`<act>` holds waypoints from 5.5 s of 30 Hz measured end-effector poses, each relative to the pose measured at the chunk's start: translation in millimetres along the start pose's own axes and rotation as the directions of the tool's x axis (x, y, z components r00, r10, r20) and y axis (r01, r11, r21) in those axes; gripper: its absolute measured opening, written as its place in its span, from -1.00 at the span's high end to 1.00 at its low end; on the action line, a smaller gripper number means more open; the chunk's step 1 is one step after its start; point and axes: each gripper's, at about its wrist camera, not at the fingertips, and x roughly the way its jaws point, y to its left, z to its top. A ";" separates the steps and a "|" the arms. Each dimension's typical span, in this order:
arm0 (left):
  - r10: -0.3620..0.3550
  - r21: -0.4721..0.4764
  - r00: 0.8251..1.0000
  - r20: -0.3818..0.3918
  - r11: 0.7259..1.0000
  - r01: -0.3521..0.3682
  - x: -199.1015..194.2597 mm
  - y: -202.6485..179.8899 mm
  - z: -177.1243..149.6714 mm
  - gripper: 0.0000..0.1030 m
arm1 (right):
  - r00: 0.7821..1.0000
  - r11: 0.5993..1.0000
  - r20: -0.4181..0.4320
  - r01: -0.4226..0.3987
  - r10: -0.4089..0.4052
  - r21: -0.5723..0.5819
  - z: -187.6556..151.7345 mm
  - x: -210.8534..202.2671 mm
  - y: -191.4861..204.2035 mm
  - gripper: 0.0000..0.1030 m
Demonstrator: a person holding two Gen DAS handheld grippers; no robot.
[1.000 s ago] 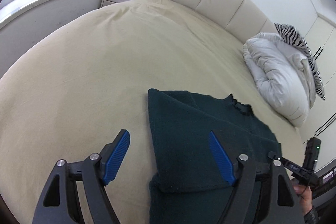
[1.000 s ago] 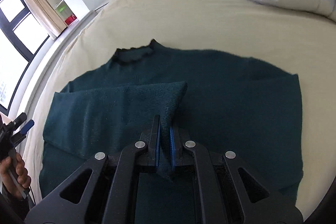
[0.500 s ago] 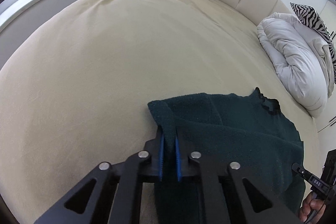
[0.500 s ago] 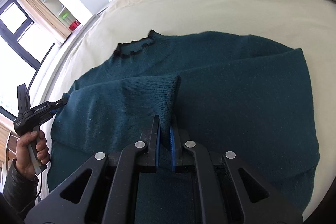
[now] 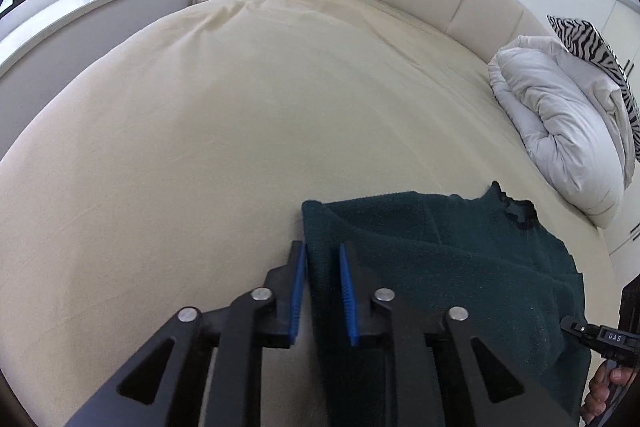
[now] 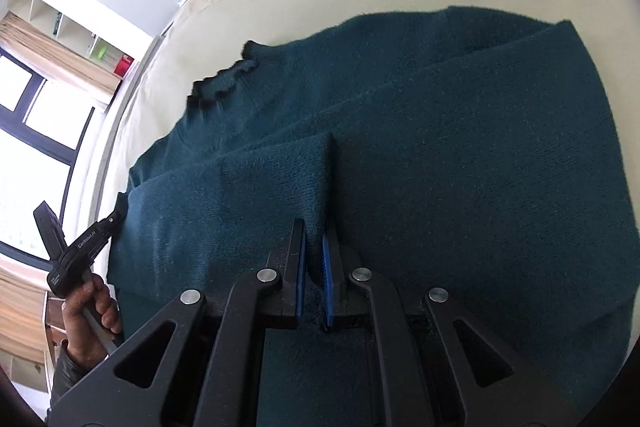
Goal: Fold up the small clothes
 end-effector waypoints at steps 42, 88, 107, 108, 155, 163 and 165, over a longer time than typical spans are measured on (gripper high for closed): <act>-0.145 -0.021 0.987 -0.068 0.989 0.144 -117.1 14.7 -116.9 -0.42 | 0.991 1.000 0.133 0.009 -0.009 0.003 -60.8 -60.8 -13.6 0.23; -0.420 -0.217 0.832 -0.363 0.906 0.363 -205.4 51.3 -269.8 0.22 | 0.994 0.964 0.026 -0.106 0.102 0.244 -300.6 -244.6 -153.9 -0.01; -0.426 -0.212 0.820 -0.383 0.904 0.370 -207.1 54.6 -275.1 0.30 | 0.984 0.958 -0.058 -0.149 0.168 0.245 -313.9 -237.5 -142.5 0.00; -0.424 -0.211 0.820 -0.384 0.905 0.369 -207.5 54.6 -275.2 0.32 | 0.984 0.959 -0.060 -0.149 0.168 0.241 -314.1 -237.3 -142.2 0.05; -0.743 -0.468 0.666 0.069 0.565 0.680 -189.1 29.2 -74.7 0.89 | 0.882 0.900 0.319 -0.409 0.347 0.150 -112.8 -240.8 -48.9 0.89; -0.717 -0.510 0.691 0.092 0.562 0.652 -119.4 19.6 -17.6 0.89 | 0.885 0.908 0.372 -0.370 0.280 0.196 -30.4 -207.1 -64.4 0.89; -0.711 -0.522 0.696 0.099 0.559 0.645 -99.7 18.2 -3.4 0.89 | 0.888 0.912 0.381 -0.354 0.258 0.206 -13.4 -196.4 -68.2 0.89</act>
